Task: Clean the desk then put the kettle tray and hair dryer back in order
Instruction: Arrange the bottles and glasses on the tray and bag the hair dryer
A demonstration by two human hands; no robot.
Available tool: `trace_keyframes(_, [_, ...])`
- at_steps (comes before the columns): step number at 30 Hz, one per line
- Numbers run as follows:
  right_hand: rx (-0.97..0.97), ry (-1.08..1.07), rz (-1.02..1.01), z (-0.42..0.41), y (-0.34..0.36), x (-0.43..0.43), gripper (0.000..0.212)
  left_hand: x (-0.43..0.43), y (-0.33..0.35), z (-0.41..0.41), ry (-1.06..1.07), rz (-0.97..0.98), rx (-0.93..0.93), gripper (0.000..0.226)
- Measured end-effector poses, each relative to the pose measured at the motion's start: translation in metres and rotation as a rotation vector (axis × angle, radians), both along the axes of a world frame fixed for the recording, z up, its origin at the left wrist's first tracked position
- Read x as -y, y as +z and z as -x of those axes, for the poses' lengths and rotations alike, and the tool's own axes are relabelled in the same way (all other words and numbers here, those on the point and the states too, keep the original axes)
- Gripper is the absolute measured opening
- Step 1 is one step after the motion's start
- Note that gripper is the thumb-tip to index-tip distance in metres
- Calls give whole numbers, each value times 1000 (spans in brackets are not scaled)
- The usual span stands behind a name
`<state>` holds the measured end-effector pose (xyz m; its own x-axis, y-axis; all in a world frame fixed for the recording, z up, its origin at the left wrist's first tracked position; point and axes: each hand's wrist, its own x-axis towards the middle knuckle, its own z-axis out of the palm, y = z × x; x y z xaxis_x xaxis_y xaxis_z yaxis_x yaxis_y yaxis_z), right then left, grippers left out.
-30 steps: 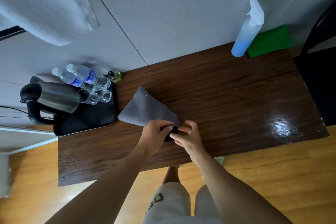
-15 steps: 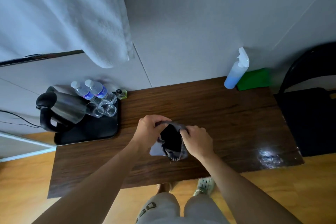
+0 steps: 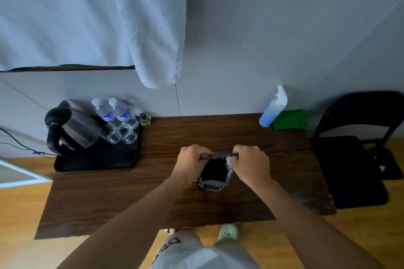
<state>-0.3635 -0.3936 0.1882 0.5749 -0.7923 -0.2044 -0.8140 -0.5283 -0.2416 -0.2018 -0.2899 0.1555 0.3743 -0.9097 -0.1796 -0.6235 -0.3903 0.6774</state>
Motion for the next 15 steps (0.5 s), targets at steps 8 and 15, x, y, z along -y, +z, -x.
trace_keyframes(8, [282,-77,-201,17,10,15,15,-29,-25,2,335,-301,-25,18])
trace_keyframes(15, [271,-281,-362,48,9,29,21,-11,-9,-4,376,-371,-250,25])
